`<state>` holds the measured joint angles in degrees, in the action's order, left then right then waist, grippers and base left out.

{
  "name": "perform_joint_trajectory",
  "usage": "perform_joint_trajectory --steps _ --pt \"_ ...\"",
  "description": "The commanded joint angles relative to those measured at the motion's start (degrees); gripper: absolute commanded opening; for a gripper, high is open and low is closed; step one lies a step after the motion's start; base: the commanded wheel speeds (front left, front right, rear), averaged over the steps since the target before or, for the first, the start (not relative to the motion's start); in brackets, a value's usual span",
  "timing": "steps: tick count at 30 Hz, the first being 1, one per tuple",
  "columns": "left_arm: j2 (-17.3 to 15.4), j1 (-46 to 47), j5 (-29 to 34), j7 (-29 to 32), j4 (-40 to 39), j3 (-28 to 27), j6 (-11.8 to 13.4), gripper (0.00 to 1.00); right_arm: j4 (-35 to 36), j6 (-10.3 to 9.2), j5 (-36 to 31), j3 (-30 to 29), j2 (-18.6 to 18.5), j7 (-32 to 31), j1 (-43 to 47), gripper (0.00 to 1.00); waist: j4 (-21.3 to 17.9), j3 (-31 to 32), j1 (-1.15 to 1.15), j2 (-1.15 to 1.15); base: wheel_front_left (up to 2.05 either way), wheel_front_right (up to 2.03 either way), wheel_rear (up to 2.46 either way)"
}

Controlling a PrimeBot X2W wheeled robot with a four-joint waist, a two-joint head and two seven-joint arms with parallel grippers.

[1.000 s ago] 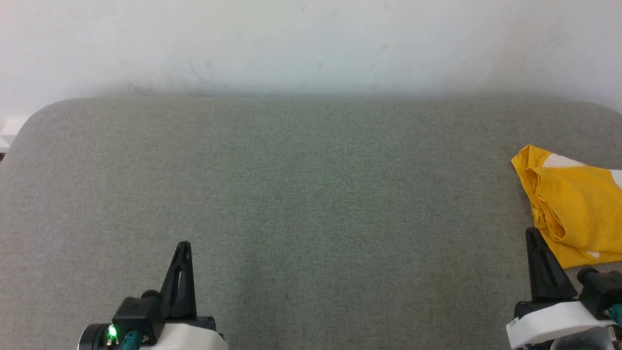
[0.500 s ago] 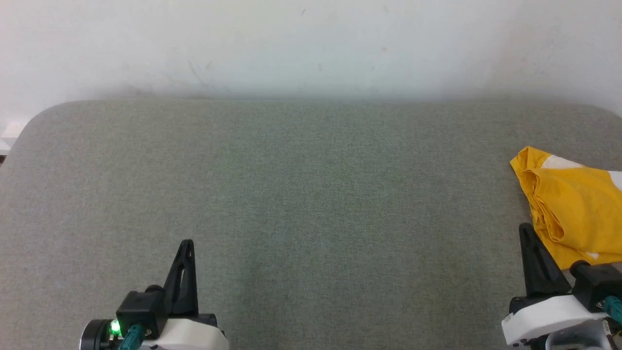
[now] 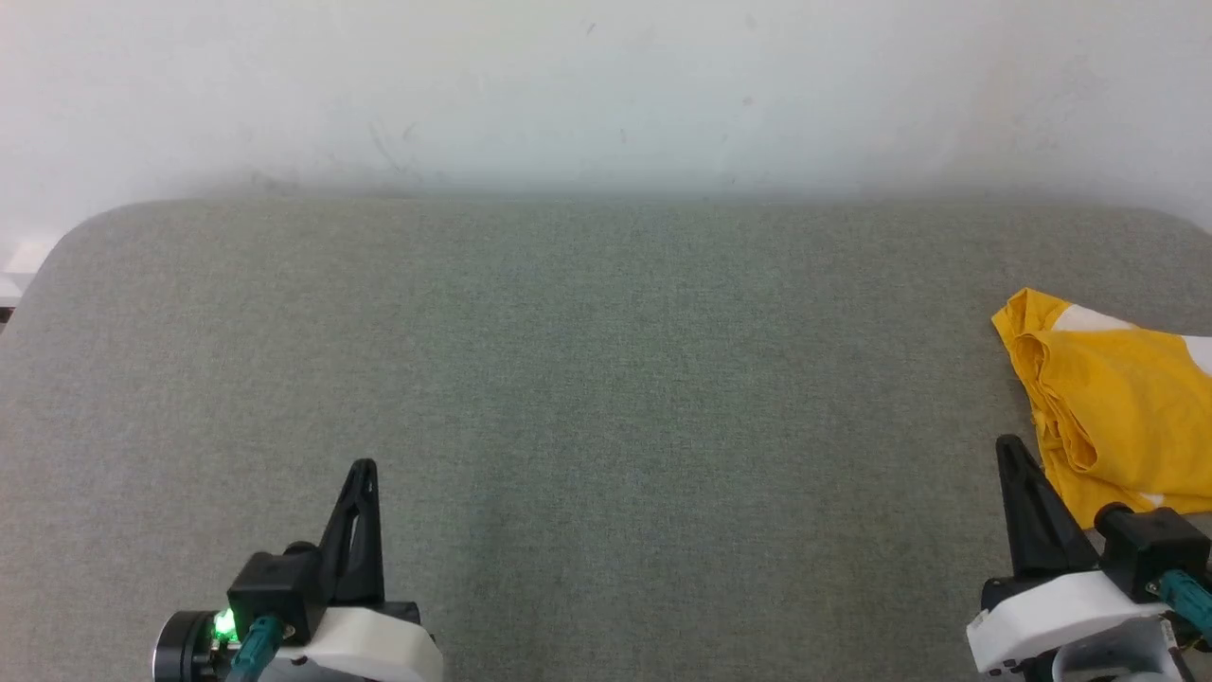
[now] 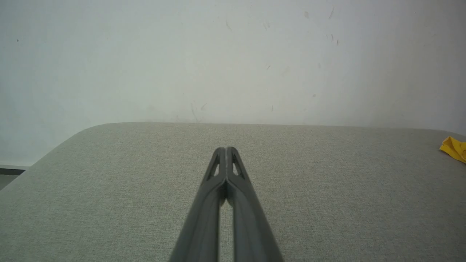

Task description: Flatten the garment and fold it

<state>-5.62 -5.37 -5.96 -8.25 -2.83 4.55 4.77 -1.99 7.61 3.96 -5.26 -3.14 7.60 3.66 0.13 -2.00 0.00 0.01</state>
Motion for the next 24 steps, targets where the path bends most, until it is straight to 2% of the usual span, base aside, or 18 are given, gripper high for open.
perform_joint_trajectory --steps 1,24 --pt "0.3 1.0 0.6 0.4 0.3 -0.4 -0.4 0.0 0.4 -0.06 -0.8 0.3 0.1 -0.3 -1.0 0.0 0.0 0.1 0.0 -0.01 0.0 0.0 0.0" --pt "1.1 2.5 2.5 3.1 1.2 -1.8 -1.9 0.0 1.0 -0.08 -1.9 2.0 0.2 -2.8 -1.9 0.0 0.0 0.7 0.0 -0.01 0.0 0.0 0.0"
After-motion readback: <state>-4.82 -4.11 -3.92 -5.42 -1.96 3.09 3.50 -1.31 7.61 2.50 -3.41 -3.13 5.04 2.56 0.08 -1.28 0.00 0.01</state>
